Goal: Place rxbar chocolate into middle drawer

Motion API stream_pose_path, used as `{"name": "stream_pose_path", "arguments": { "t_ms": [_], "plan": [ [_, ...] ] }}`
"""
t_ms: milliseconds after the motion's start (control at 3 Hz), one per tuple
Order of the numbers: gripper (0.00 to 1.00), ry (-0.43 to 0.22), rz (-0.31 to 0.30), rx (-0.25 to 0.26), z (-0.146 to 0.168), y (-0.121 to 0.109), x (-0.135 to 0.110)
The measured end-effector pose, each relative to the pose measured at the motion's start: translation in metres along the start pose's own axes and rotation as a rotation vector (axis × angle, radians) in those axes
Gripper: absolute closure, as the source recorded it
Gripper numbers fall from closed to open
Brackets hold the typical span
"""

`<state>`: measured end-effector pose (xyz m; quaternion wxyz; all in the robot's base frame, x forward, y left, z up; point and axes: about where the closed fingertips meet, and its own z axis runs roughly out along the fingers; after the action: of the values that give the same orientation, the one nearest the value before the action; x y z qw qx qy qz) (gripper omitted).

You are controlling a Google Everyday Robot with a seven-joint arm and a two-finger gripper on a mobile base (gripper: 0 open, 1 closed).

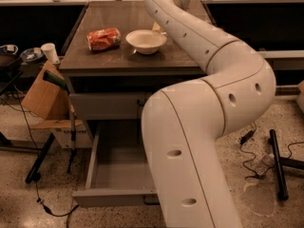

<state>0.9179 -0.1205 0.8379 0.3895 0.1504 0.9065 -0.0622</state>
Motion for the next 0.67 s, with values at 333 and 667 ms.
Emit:
{"name": "stream_pose_path", "arguments": {
  "t_ms": [333,667],
  "plan": [
    [0.19,0.016,-0.007,0.002,0.0028,0.0021,0.0032],
    [0.42,0.017,-0.005,0.001,0.0029,0.0029,0.0018]
  ]
}}
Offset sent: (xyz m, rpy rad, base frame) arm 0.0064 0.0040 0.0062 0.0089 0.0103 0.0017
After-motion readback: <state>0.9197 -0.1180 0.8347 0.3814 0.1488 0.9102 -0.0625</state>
